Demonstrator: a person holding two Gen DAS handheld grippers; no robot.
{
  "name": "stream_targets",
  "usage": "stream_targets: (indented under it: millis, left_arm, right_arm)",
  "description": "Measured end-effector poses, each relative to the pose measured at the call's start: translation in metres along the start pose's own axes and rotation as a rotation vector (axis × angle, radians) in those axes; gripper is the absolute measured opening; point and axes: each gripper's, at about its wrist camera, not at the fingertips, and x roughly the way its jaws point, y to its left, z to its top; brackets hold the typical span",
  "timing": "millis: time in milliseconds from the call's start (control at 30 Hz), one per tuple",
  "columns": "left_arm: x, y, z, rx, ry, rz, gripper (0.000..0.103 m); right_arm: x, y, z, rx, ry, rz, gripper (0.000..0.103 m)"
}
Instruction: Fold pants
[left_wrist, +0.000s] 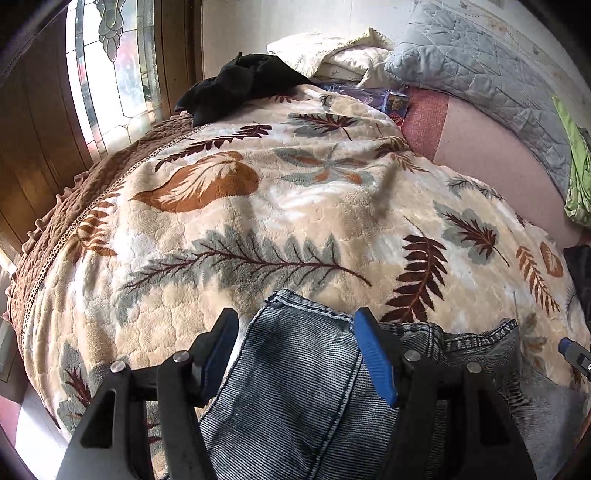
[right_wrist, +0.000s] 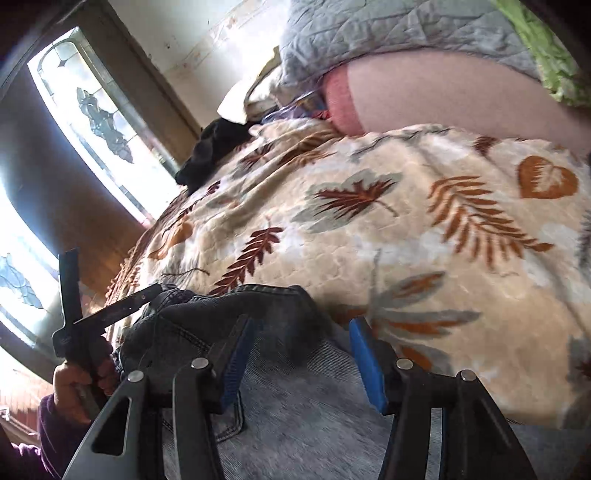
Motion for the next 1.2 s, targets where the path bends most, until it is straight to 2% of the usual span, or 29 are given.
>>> stream_targets:
  millis: [33,167,333,400,433,500,600,667,733,833,967,1033,1067,1133,1200]
  left_arm:
    - [0.003,0.000,0.000,-0.001,0.011,0.011,0.067]
    - [0.010,-0.008,0.002,0.027,-0.005,0.094,0.067]
    - [0.018,-0.011,0.004,0.046,-0.007,0.156,0.067]
    - [0.023,-0.008,0.005,0.027,-0.005,0.157,0.068]
    - [0.026,-0.006,0.005,0.017,-0.006,0.159,0.068]
    - [0.032,-0.002,0.005,0.002,-0.007,0.160,0.069]
    - [0.037,0.003,0.008,-0.032,-0.014,0.179,0.077]
    - [0.038,0.005,0.009,-0.056,-0.013,0.191,0.079]
    - [0.039,0.004,0.008,-0.067,-0.019,0.200,0.079]
    - [0.037,-0.003,0.009,-0.034,-0.033,0.225,0.079]
    - [0.032,-0.004,0.011,-0.030,-0.037,0.220,0.079]
    - [0.022,-0.005,0.012,-0.022,-0.078,0.220,0.079]
    - [0.015,-0.009,0.013,-0.001,-0.110,0.245,0.079]
    - [-0.004,-0.019,0.013,0.053,-0.168,0.269,0.079]
    - [-0.025,-0.032,0.010,0.105,-0.240,0.259,0.079]
  right_arm:
    - [0.013,0.002,0.001,-0.003,0.027,0.026,0.057]
    - [0.060,0.005,0.004,-0.072,0.113,0.024,0.057]
    - [0.082,0.008,0.001,-0.104,0.153,0.010,0.057]
    - [0.084,0.015,0.000,-0.132,0.162,-0.010,0.038]
    - [0.084,0.019,0.000,-0.149,0.166,-0.033,0.018]
    - [0.078,0.025,0.001,-0.183,0.144,-0.120,0.002]
    - [0.054,0.029,0.009,-0.162,0.051,-0.166,0.002]
    - [0.045,0.032,0.014,-0.160,0.002,-0.190,0.002]
    - [0.056,0.030,0.013,-0.155,0.028,-0.227,0.002]
    - [0.089,0.020,0.003,-0.143,0.137,-0.248,0.003]
    - [0.079,0.020,0.005,-0.105,0.095,-0.245,0.005]
    - [0.055,0.021,0.006,-0.091,0.040,-0.225,0.005]
    - [0.042,0.022,0.003,-0.097,0.025,-0.218,0.005]
    - [0.018,0.022,-0.004,-0.107,0.021,-0.228,0.005]
    - [-0.006,0.019,-0.018,-0.098,0.027,-0.225,0.005]
